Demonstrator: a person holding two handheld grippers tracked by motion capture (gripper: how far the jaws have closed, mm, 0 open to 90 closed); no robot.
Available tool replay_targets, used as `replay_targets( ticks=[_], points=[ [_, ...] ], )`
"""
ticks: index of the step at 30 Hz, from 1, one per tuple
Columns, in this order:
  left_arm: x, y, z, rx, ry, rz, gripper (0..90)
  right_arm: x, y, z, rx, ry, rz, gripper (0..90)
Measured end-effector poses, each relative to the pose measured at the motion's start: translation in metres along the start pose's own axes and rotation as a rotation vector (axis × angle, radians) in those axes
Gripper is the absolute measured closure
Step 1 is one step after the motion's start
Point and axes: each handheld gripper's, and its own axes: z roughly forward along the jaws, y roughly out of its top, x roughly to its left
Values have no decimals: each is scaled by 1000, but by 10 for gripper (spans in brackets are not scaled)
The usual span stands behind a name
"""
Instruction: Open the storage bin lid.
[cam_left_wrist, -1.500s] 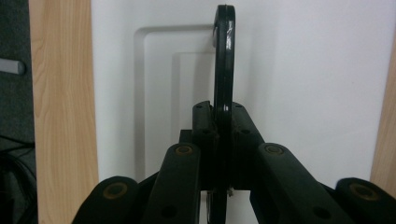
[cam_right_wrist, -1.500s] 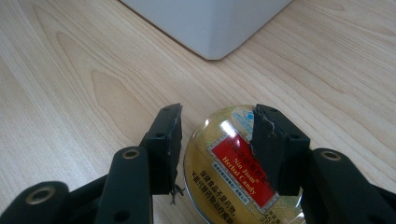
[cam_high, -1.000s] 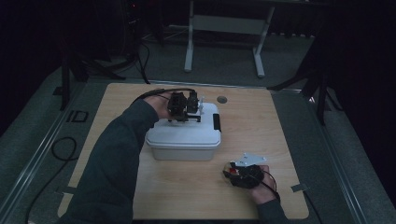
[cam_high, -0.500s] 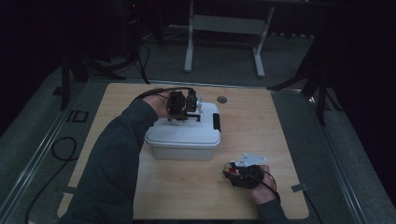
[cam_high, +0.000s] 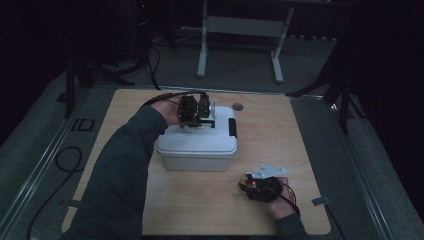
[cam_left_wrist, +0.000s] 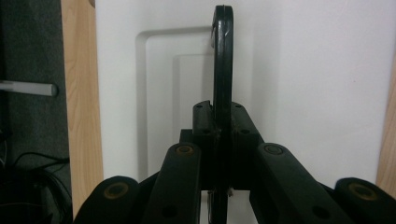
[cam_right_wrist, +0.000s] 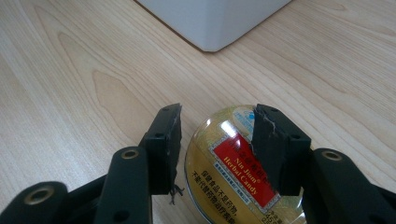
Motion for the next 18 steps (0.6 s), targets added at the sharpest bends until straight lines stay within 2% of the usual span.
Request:
replay_targets(
  ticks=[9,18],
  points=[
    [1,-2,-6,-14,1,-4,845,0,0,0,0,1,4,516],
    [5,-8,-17,-36,21,-33,845,0,0,0,0,3,3,515]
  ],
)
